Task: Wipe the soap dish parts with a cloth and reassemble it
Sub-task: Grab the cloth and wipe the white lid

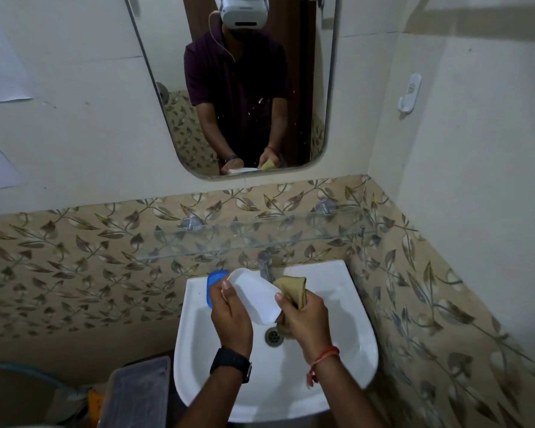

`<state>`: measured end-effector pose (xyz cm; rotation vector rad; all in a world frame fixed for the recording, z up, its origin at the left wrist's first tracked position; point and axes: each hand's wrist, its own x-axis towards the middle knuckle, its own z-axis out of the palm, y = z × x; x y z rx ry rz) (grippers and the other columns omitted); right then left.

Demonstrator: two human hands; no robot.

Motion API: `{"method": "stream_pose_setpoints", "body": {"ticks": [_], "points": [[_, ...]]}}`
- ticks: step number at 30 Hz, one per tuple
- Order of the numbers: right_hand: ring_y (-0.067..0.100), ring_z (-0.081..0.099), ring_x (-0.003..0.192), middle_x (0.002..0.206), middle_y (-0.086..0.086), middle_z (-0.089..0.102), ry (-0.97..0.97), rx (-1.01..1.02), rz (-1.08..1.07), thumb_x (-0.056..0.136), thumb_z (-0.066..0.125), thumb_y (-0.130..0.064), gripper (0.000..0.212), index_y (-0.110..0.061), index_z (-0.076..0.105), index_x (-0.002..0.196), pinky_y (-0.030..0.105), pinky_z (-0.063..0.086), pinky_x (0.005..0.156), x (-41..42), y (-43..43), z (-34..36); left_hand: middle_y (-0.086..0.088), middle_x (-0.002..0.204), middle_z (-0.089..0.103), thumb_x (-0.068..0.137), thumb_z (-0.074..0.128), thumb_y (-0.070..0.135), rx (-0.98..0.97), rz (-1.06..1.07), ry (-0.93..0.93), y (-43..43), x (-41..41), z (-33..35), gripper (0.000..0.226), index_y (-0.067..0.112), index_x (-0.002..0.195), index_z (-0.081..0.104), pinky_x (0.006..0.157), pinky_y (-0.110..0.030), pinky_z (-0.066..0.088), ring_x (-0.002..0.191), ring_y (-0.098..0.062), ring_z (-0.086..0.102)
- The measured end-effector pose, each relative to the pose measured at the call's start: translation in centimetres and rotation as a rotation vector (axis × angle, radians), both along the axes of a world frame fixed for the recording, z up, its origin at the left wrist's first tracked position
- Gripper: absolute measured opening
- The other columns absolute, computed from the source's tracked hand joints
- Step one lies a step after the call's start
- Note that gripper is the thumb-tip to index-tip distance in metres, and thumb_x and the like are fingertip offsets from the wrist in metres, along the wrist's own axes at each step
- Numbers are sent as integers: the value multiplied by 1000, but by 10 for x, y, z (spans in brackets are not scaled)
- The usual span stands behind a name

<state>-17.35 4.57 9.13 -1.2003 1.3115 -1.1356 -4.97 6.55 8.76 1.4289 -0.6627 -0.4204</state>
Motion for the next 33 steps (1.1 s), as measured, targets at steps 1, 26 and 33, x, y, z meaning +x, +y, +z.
{"method": "stream_pose_setpoints", "body": {"ticks": [1,26,33], "points": [[-14,67,71,81,-18,72,26,-18,12,84,77,-18,14,-22,76,97,5,49,54,-3,-1,-1,15,80,64,106,41,40,16,-33,61,1,5,2,28,22,91,57,68,-15,49,75,1,60],[23,71,90,93,5,76,-8,134,-82,87,72,-21,15,-11,75,98,46,60,86,5,-5,22,12,97,66,104,46,37,176,-296,219,33,-7,6,12,36,96,55,61,-27,56,84,-1,65],[26,69,99,103,10,74,93,149,27,92,67,-20,22,-5,71,107,42,56,93,6,9,18,-15,132,64,101,48,45,224,-442,553,21,7,30,37,25,129,62,88,-47,53,125,-40,57]]}}
